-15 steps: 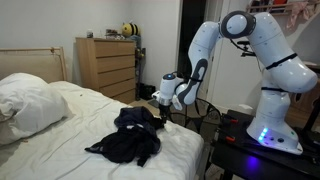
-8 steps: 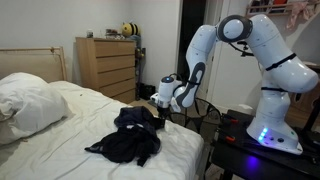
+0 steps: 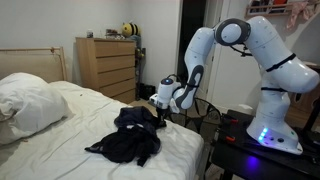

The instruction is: Pick the socks on the bed and put them in the bag

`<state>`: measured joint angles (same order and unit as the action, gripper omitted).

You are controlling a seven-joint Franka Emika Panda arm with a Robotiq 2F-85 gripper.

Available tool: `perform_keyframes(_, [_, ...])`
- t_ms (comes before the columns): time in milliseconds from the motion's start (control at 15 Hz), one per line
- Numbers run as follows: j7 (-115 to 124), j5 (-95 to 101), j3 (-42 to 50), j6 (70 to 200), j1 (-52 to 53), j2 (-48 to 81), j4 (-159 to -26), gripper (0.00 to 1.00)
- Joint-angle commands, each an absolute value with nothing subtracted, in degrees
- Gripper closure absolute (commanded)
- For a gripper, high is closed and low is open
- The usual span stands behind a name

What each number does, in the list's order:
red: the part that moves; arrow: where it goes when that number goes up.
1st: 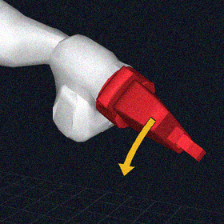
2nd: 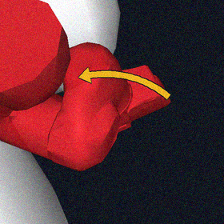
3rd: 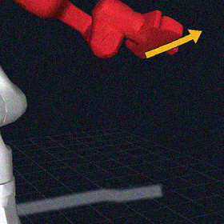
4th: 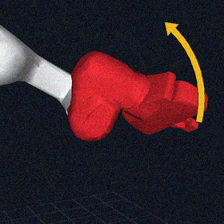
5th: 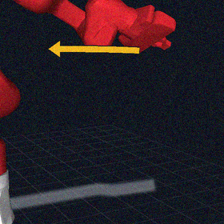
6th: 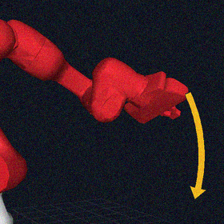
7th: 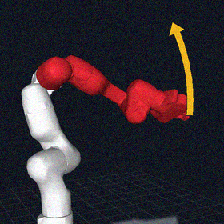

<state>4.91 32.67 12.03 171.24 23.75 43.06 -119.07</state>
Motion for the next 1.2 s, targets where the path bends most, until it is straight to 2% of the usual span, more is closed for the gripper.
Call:
perform_keyframes(0, [4.96,31.33,14.33,172.82,25.74,43.66,-118.34,0.82])
perform_keyframes(200, [4.99,30.75,15.39,172.89,26.58,42.87,-118.95,0.99])
perform_keyframes(600, [4.58,25.24,14.91,165.39,25.29,31.82,-124.25,0.97])
perform_keyframes(1133, [5.35,23.27,9.95,150.58,16.78,11.01,-127.89,0.97])
